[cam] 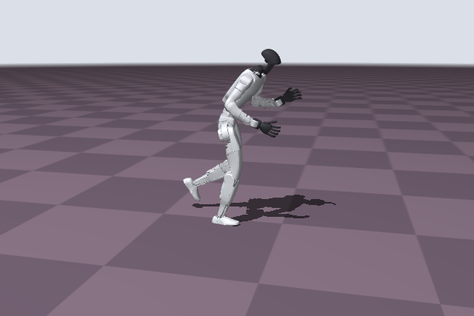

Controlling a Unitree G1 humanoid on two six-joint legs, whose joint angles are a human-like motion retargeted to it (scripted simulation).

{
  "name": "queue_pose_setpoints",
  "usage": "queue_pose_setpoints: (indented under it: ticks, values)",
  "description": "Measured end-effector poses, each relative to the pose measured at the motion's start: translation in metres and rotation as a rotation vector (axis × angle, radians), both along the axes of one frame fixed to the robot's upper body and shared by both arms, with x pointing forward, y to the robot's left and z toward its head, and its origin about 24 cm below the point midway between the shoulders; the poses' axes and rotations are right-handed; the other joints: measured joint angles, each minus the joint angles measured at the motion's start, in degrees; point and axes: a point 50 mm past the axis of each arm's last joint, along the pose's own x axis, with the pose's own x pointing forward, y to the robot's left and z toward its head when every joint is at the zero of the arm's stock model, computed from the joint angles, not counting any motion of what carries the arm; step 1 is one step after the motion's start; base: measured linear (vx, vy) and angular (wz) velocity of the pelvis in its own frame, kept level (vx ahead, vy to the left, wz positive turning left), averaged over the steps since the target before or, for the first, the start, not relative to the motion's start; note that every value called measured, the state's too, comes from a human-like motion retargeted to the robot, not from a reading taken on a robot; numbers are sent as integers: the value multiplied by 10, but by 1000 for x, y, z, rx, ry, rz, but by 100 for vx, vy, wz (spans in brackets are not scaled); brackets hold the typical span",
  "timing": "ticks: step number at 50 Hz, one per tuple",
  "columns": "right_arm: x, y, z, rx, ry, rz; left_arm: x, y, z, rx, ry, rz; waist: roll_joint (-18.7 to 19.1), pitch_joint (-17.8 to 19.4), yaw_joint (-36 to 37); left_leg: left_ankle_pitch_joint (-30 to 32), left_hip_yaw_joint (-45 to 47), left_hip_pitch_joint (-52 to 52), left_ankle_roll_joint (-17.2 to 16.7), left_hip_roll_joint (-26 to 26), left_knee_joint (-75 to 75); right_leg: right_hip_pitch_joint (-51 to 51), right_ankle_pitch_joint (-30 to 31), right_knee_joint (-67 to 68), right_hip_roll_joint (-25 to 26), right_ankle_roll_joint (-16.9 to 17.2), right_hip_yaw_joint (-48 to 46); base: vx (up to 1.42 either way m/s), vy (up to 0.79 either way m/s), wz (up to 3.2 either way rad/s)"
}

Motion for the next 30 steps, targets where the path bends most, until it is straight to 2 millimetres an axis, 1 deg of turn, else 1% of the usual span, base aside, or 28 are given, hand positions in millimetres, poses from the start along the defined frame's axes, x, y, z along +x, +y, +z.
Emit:
queue_pose_setpoints:
  ticks: [1,2,3,4,5,6,7,8,10,12,15,17,18,19,20,21,22,23,24,25,26,27,28,29,30]
  values:
    - [9,17,31,63,-122,36,1,14,-40,11,201,-36,-6,-2,25,7,-8,-24,-4,-22,33,5,-7,14,5,-1,15,102,-28,-183]
    - [12,32,64,131,-246,75,-7,29,-77,2,385,-69,-14,-4,52,9,-14,-48,-6,-43,60,12,-11,24,10,0,32,104,-24,-189]
    - [11,45,98,210,-373,120,-22,44,-109,-26,542,-93,-24,-6,82,-2,-13,-70,-5,-62,74,24,-9,23,14,4,51,105,-20,-186]
    - [4,56,131,284,-499,166,-40,58,-132,-46,672,-92,-36,-8,113,-19,-2,-91,4,-70,77,40,-1,15,16,9,69,105,-16,-180]
    - [-6,65,162,356,-622,215,-60,72,-151,-59,787,-80,-48,-10,144,-39,15,-111,17,-73,73,58,10,2,16,14,87,106,-12,-164]
    - [-19,73,187,422,-729,269,-77,85,-160,-41,872,-58,-61,-10,175,-65,40,-127,33,-67,53,77,30,-16,12,23,102,108,-8,-146]
    - [-33,80,208,485,-823,329,-93,96,-166,-20,948,-40,-73,-11,204,-90,65,-142,48,-63,26,97,52,-34,7,34,115,109,-3,-118]
    - [-47,86,224,539,-892,397,-105,105,-169,7,1008,-25,-84,-13,231,-114,89,-155,60,-61,-14,116,77,-54,-1,47,125,111,1,-98]
    - [-71,96,243,631,-978,535,-122,122,-166,51,1087,-5,-103,-21,284,-149,128,-169,70,-61,-126,150,132,-93,-15,73,144,114,6,-81]
    - [-88,102,250,667,-1009,658,-129,134,-159,67,1130,-12,-118,-33,329,-174,142,-164,58,-69,-287,184,182,-123,-20,97,164,120,12,-80]
    - [-101,109,246,658,-991,822,-133,143,-157,31,1170,-69,-124,-50,370,-201,135,-137,14,-71,-521,253,230,-156,-8,123,192,127,20,-55]
    - [-101,115,233,644,-909,918,-126,142,-168,-25,1173,-111,-122,-58,360,-172,156,-126,-2,-70,-576,309,243,-164,0,128,204,128,26,39]
    - [-98,118,224,634,-848,962,-118,138,-177,-60,1166,-131,-121,-58,346,-145,165,-121,3,-73,-569,334,247,-157,3,126,209,126,25,95]
    - [-94,122,212,620,-780,983,-107,131,-186,-92,1149,-151,-122,-54,331,-140,161,-120,21,-79,-535,350,253,-136,5,125,217,125,23,120]
    - [-89,125,198,606,-709,993,-93,121,-195,-120,1128,-175,-124,-48,314,-145,152,-121,45,-87,-487,363,260,-107,6,124,225,123,19,115]
    - [-81,125,181,566,-659,927,-73,106,-199,-117,1080,-190,-128,-37,304,-181,138,-124,65,-93,-421,353,266,-41,10,130,237,120,15,99]
    - [-73,122,163,510,-620,833,-50,89,-196,-93,1019,-209,-132,-27,298,-216,128,-126,80,-98,-362,332,264,35,14,135,248,116,11,68]
    - [-65,113,144,419,-604,684,-23,69,-183,-34,927,-223,-137,-18,299,-247,127,-128,87,-99,-313,291,249,132,20,141,260,110,7,44]
    - [-59,99,124,321,-579,534,1,49,-159,41,809,-242,-144,-16,302,-267,128,-127,85,-100,-288,240,222,217,23,139,268,105,4,24]
    - [-56,82,104,212,-547,389,22,29,-128,122,675,-258,-152,-16,305,-281,131,-123,80,-101,-274,184,189,298,25,133,274,101,4,29]
    - [-58,62,86,165,-474,319,35,10,-90,189,526,-274,-151,-21,297,-285,126,-108,71,-101,-287,137,157,338,26,117,265,99,4,48]
    - [-62,43,70,130,-396,272,41,-8,-52,242,376,-282,-147,-28,283,-284,116,-92,62,-101,-305,94,128,366,27,101,250,98,5,87]
    - [-69,25,59,130,-314,263,41,-25,-14,270,228,-284,-135,-35,257,-276,99,-72,51,-99,-332,58,105,369,26,83,223,98,3,128]
    - [-76,10,51,129,-240,270,35,-38,20,278,91,-281,-118,-42,220,-262,76,-52,39,-93,-359,32,89,353,25,69,186,98,1,168]
    - [-83,-3,46,129,-172,287,25,-49,51,275,-42,-277,-99,-48,178,-245,51,-31,27,-85,-387,11,76,326,24,57,146,99,-5,195]
